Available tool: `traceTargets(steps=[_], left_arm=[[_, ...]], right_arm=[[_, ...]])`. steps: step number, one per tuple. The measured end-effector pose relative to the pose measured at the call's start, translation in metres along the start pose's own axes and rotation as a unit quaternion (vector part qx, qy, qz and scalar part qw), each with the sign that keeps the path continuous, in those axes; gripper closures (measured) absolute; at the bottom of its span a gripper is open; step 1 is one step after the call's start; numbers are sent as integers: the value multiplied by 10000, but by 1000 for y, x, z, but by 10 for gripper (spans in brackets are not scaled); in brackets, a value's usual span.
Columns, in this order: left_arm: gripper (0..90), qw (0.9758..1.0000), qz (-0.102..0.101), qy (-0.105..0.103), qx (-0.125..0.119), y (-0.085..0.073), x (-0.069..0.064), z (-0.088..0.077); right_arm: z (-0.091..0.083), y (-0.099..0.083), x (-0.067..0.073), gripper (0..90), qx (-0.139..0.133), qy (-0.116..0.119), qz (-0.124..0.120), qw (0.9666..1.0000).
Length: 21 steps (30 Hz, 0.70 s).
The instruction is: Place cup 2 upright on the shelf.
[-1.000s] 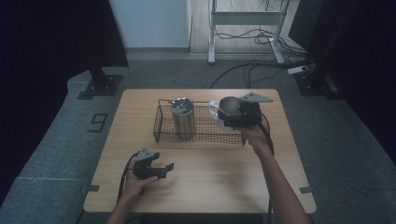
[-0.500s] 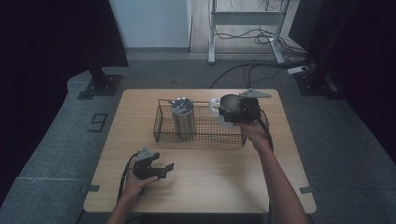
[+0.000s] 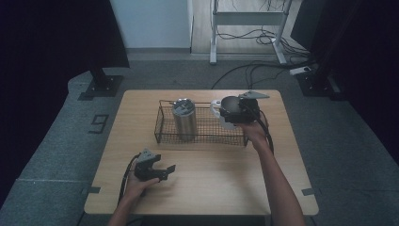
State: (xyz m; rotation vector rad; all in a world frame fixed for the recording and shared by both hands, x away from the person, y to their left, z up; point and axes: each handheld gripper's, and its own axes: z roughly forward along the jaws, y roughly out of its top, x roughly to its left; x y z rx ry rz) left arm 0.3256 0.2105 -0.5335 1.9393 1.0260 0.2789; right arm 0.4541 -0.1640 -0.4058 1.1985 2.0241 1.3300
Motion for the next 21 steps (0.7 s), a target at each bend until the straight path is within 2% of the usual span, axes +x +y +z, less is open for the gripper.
traceTargets(steps=[21], left_arm=[[147,10000,21,-15,24,0,0,1]], right_arm=[[21,-18,-11,61,285,-99,93,9995]])
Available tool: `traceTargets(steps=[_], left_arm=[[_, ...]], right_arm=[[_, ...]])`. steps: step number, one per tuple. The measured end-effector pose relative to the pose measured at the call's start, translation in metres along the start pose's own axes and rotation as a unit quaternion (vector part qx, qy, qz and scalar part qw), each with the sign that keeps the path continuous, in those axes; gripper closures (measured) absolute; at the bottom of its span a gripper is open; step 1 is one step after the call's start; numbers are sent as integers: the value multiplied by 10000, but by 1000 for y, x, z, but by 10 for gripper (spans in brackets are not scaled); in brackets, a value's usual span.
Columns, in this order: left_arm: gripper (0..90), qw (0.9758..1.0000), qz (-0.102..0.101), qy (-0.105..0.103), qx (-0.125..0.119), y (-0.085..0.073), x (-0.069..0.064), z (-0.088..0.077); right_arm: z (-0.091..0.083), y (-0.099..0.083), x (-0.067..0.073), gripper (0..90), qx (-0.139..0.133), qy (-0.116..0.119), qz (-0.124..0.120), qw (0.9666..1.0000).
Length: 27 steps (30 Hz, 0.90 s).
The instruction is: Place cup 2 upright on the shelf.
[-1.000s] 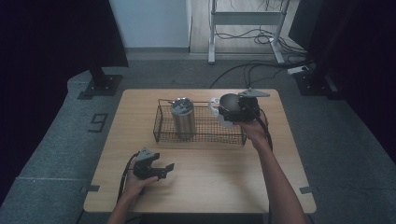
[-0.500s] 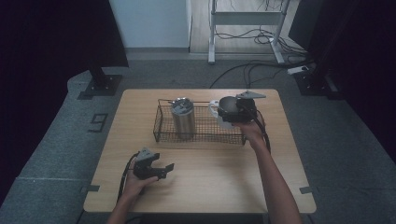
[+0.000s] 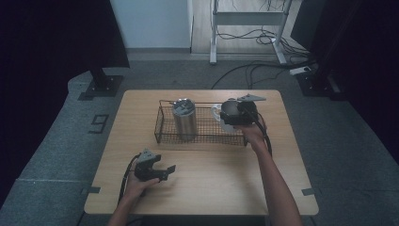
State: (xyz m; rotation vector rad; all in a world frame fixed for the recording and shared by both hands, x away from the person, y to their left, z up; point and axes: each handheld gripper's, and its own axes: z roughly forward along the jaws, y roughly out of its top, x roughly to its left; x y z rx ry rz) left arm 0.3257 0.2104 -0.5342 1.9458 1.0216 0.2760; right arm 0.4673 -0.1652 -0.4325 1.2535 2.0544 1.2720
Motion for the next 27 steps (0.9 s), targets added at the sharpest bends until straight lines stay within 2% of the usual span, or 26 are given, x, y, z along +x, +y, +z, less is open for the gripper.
traceTargets(steps=[8,27], left_arm=[[147,10000,5,-4,1,0,0,0],[147,10000,30,-34,64,-1,-1,3]], right_arm=[[7,-3,-1,61,117,-10,-53,9999],[23,-13,-3,60,334,-35,13,9994]])
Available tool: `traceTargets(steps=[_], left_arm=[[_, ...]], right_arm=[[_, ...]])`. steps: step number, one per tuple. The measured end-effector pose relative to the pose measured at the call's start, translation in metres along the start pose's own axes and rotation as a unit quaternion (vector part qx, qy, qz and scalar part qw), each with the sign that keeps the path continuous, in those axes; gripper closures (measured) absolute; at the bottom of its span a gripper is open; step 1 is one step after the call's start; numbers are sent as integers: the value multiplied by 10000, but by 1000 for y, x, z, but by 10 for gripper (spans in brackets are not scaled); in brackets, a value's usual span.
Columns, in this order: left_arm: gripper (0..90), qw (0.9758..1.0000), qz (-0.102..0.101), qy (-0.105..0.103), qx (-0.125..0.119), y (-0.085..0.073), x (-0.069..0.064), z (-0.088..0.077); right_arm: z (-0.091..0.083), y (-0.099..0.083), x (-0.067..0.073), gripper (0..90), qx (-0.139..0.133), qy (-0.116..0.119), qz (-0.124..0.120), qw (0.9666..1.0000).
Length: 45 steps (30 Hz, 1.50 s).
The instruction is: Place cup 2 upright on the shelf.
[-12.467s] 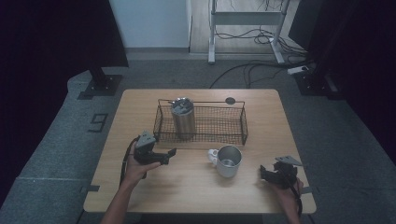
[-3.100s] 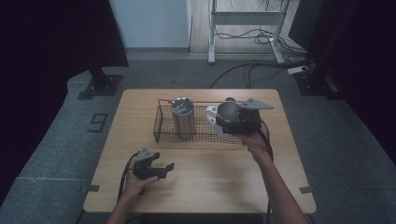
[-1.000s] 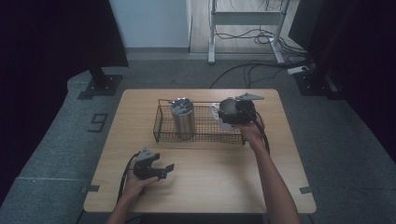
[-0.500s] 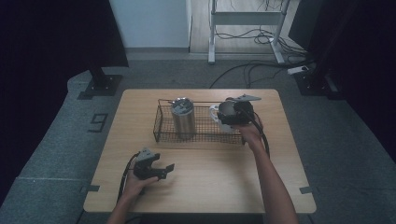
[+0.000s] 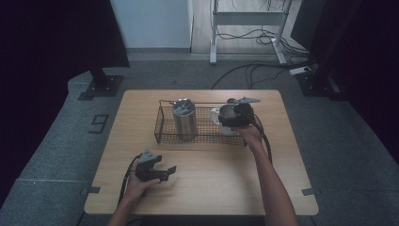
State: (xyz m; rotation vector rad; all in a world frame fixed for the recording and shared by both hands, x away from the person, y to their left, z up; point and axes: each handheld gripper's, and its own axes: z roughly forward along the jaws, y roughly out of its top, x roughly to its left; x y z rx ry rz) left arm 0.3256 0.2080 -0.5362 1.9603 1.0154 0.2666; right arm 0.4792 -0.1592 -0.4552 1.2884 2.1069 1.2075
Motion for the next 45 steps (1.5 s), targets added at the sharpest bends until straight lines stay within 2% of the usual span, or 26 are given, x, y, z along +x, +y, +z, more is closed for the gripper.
traceTargets(steps=[45], left_arm=[[149,10000,14,-57,14,0,-1,1]], right_arm=[[22,-18,1,59,404,-224,-169,9988]])
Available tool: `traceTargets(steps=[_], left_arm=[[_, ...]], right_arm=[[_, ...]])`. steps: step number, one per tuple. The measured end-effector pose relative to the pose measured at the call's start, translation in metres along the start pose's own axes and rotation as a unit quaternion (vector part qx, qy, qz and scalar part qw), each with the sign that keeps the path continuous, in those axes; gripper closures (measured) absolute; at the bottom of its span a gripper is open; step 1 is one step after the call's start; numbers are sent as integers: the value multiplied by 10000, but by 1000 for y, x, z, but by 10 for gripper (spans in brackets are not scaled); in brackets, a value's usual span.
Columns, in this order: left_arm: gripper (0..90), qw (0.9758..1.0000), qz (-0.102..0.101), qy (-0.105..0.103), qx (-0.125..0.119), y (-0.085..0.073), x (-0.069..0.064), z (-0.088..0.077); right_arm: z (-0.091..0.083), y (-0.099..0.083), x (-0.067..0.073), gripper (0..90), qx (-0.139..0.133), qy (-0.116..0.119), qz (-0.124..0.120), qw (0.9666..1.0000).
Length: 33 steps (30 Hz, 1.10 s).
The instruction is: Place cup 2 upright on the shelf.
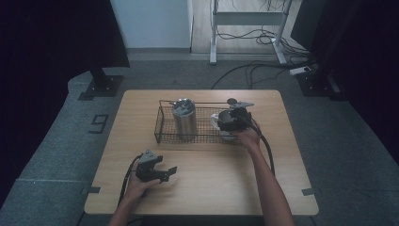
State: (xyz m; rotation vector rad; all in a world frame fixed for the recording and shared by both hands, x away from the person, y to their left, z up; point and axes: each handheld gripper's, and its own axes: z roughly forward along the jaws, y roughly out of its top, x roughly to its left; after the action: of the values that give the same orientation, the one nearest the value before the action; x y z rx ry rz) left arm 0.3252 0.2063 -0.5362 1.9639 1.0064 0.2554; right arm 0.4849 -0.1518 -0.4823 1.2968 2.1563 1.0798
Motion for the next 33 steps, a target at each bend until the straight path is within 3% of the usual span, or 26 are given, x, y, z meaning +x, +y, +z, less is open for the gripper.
traceTargets(steps=[8,13,22,28,33], left_arm=[[149,10000,29,-11,32,0,-1,1],[150,10000,24,-5,38,0,-1,2],[149,10000,23,-10,36,0,-1,1],[149,10000,22,-15,50,0,-2,2],[149,10000,30,-12,55,0,-2,2]], right_arm=[[0,-3,0,59,52,13,-33,10000],[2,-3,2,58,225,-4,-210,9995],[1,-3,2,56,320,45,-181,9993],[0,-3,1,51,456,-121,-248,9986],[-3,-3,0,51,530,-103,-256,9982]])
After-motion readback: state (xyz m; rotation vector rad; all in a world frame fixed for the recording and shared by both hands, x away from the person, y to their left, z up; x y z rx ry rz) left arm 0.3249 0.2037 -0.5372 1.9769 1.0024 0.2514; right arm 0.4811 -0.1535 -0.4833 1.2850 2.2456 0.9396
